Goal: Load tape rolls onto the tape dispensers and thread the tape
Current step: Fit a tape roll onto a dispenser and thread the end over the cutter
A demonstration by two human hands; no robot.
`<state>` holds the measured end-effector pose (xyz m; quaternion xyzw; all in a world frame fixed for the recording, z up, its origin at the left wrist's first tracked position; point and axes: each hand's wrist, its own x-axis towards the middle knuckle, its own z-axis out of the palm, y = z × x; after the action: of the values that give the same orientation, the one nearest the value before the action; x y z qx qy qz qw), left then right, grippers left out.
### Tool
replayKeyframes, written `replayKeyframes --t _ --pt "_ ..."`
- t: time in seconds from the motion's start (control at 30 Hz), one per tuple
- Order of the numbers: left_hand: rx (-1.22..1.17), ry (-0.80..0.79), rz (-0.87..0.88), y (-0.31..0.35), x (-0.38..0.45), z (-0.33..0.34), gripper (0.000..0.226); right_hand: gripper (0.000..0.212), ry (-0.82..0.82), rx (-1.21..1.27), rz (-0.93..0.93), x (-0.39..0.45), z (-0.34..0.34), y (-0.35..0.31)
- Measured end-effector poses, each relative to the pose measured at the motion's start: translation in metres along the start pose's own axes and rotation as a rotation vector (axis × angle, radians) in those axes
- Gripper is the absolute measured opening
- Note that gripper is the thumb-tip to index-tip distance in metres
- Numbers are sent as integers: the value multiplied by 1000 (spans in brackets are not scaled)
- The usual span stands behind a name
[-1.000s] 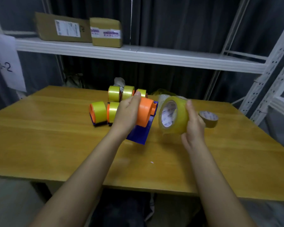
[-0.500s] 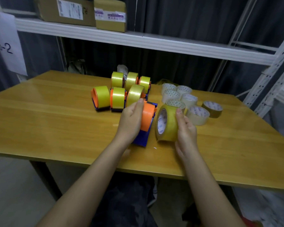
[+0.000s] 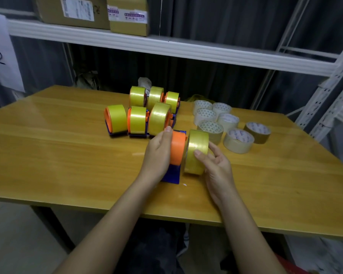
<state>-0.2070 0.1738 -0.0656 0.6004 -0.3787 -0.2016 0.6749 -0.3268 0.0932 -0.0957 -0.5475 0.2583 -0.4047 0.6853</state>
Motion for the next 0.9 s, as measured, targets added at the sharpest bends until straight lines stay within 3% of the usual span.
replayKeyframes --t 0.4,0.53,0.67,0.8,0.9 --pt "61 -1 -11 -17 2 18 35 55 8 -18 -114 -1 -4 13" --pt "22 -44 -64 -23 3 21 29 73 -55 -12 -121 -1 -4 15" --pt "-63 -47 -114 -21 7 20 30 78 -84 -9 -105 -1 -3 16" --pt "-163 -1 -175 -16 10 22 29 49 -112 -12 -121 -2 -3 17" --pt "-185 31 -177 -19 10 23 33 52 -139 -32 -130 -2 -4 17"
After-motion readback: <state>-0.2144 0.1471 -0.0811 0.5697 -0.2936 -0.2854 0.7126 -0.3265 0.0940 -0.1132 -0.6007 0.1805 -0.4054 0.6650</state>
